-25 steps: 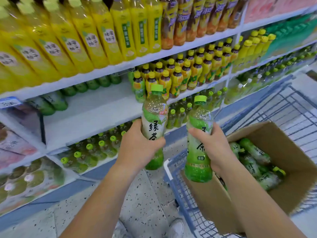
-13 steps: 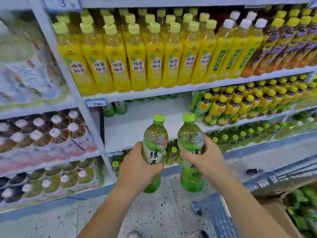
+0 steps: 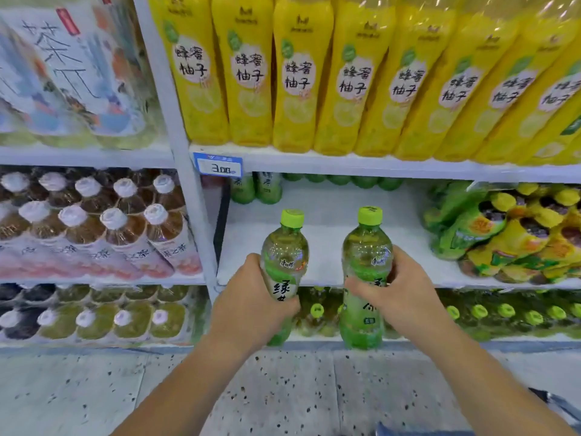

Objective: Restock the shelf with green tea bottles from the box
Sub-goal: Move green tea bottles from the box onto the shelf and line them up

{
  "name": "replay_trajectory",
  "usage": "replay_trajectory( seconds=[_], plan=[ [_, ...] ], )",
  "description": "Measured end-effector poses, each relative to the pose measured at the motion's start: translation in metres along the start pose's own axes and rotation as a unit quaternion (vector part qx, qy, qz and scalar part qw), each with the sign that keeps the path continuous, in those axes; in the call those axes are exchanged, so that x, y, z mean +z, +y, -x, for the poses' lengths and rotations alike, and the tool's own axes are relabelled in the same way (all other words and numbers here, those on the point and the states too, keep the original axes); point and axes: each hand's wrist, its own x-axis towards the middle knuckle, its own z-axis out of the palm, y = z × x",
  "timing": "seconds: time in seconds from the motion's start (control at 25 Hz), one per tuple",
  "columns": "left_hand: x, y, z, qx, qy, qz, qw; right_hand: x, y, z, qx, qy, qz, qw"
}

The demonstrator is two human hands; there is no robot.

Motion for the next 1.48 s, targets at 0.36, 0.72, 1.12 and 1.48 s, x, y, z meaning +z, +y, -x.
replay_trajectory(
  seconds=[0.36,0.72,1.12,1.48],
  plan=[
    [0.066,-0.012,-0.101,0.044,0.084,0.062,0.994,0.019,0.034,-0.106,-0.088,0.020,-0.001,0.996],
    [0.095,-0.022,-0.139,0.138,0.143,0.143,0.970,0.036,0.071,-0.133,-0.175,0.027,-0.070,0.982],
    [0.120,-0.060,-0.135,0.106,0.112,0.080,0.985,0.053,0.124,-0.121,-0.138,0.001,0.001,0.990],
    [0.132,-0.046,-0.183,0.092,0.160,0.142,0.972,0.076,0.118,-0.190,-0.187,0.047,-0.006,0.981]
  ],
)
